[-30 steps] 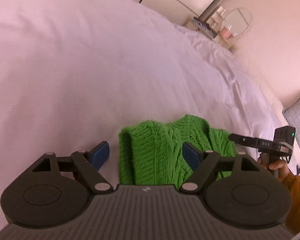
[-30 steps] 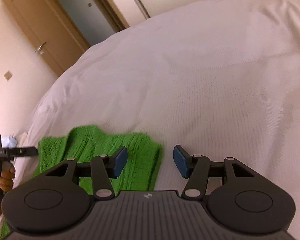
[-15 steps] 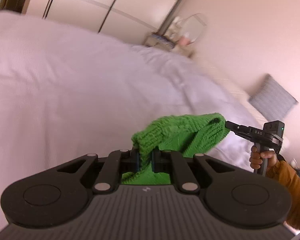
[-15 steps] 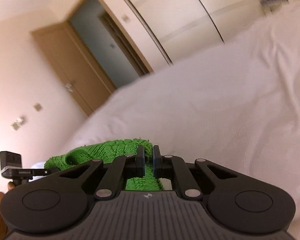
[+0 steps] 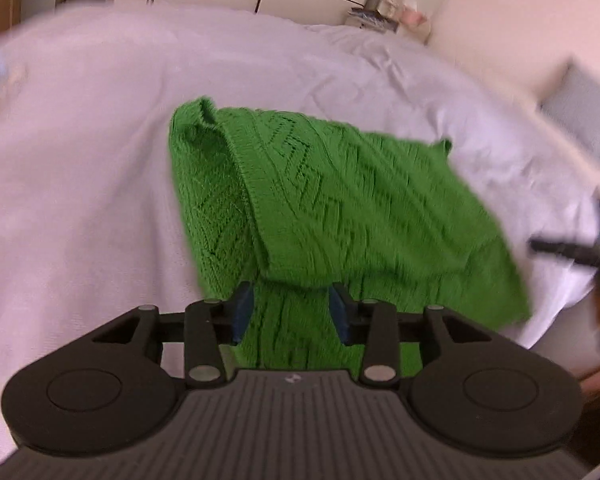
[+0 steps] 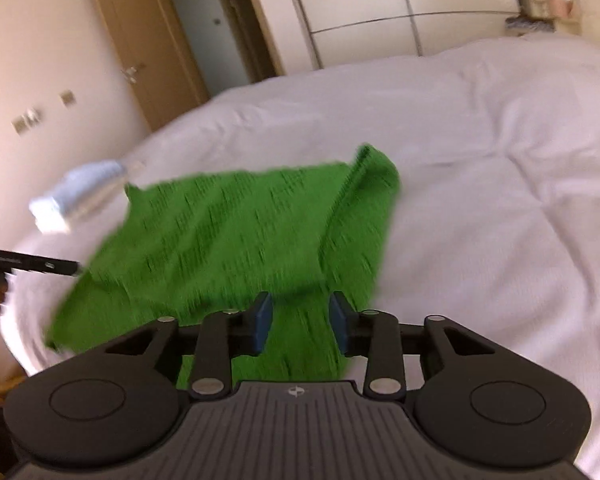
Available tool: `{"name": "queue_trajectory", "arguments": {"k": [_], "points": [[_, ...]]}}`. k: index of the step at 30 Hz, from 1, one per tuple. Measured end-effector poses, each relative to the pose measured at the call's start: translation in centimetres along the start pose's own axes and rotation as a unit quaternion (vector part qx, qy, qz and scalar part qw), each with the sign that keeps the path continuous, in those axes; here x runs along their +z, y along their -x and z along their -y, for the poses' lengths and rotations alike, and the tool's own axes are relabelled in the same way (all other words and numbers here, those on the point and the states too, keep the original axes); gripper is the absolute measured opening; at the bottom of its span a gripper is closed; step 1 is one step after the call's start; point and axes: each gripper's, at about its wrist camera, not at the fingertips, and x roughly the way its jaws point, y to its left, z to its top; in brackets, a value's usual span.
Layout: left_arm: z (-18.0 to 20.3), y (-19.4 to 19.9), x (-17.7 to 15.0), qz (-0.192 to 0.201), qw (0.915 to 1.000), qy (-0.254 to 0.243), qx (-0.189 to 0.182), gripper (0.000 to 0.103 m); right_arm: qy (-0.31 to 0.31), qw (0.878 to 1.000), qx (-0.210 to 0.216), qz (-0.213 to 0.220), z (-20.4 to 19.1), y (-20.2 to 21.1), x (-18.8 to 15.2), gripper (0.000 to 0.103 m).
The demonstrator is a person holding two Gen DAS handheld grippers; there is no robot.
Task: Fold clothes
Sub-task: 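Lift the hem with both grippers and fold it toward the vest's neckline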
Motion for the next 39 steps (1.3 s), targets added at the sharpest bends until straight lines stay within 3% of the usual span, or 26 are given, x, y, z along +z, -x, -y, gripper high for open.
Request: {"name": "queue_trajectory", "arguments": {"k": [2, 3, 7, 9, 11, 13, 14, 15, 16, 17, 20, 22, 26, 32, 37, 39], "points": [[2.5, 0.1, -0.1, 0.005, 0.9961, -0.081, 0.035, 0.046, 0.033, 0.999, -0.021, 0.008, -1.3, 0.5, -0.3, 0.046], [3.8, -0.1, -0.2, 0.007, 0.9903, -0.128, 0.053, 0.048, 0.055, 0.998, -0.033, 0.014, -2.0, 0.6, -0.1, 0.049], [7.9, -1.8, -1.9, 0.001, 0.9449, -0.310, 0.106, 0.052, 0.209, 0.974, -0.080, 0.018, -5.6, -1.5, 0.0, 0.053], [8.5, -3.2, -2.8, -0.012, 0.9170, -0.377, 0.129, 0.052, 0.302, 0.948, -0.101, 0.004, -7.1, -3.5, -0.3, 0.053], [8.7, -4.2, -3.3, -0.016, 0.8932, -0.426, 0.144, 0.049, 0.402, 0.907, -0.126, -0.007, -8.4, -5.2, -1.8, 0.053], [8.8, -5.0, -3.8, -0.016, 0.8709, -0.466, 0.154, 0.030, 0.494, 0.857, -0.148, -0.010, -9.3, -7.0, -3.4, 0.053], [8.8, -5.4, -3.8, -0.018, 0.8642, -0.478, 0.157, 0.017, 0.520, 0.841, -0.152, -0.010, -9.3, -7.7, -3.9, 0.051], [8.7, -5.5, -3.6, -0.017, 0.8651, -0.476, 0.156, 0.014, 0.544, 0.824, -0.155, -0.009, -9.4, -8.4, -4.4, 0.048], [8.6, -5.4, -3.5, -0.010, 0.8663, -0.474, 0.157, 0.012, 0.569, 0.807, -0.157, -0.009, -9.4, -9.1, -4.9, 0.032], [8.6, -5.0, -3.4, -0.003, 0.8704, -0.467, 0.156, 0.011, 0.592, 0.790, -0.160, -0.008, -9.4, -9.8, -5.4, 0.010], [8.4, -2.4, -3.5, 0.024, 0.8922, -0.425, 0.151, 0.011, 0.579, 0.799, -0.162, 0.011, -9.6, -8.9, -4.9, 0.009], [8.4, -0.9, -3.8, 0.039, 0.9044, -0.398, 0.148, 0.011, 0.553, 0.814, -0.173, 0.041, -9.8, -6.8, -4.5, 0.008], [8.7, 0.8, -6.1, 0.042, 0.9183, -0.366, 0.145, 0.011, 0.518, 0.836, -0.176, 0.047, -9.9, -3.8, -5.5, 0.008], [9.5, 1.4, -7.3, 0.041, 0.9219, -0.354, 0.152, 0.011, 0.504, 0.845, -0.181, 0.018, -10.3, -3.7, -8.5, 0.008], [8.9, 0.4, -7.6, 0.020, 0.9276, -0.343, 0.146, 0.011, 0.476, 0.860, -0.182, 0.012, -10.3, -4.0, -8.0, 0.008], [8.8, -0.1, -8.2, 0.007, 0.9235, -0.352, 0.153, 0.011, 0.472, 0.865, -0.170, -0.014, -10.1, -4.6, -8.3, 0.011]]}}
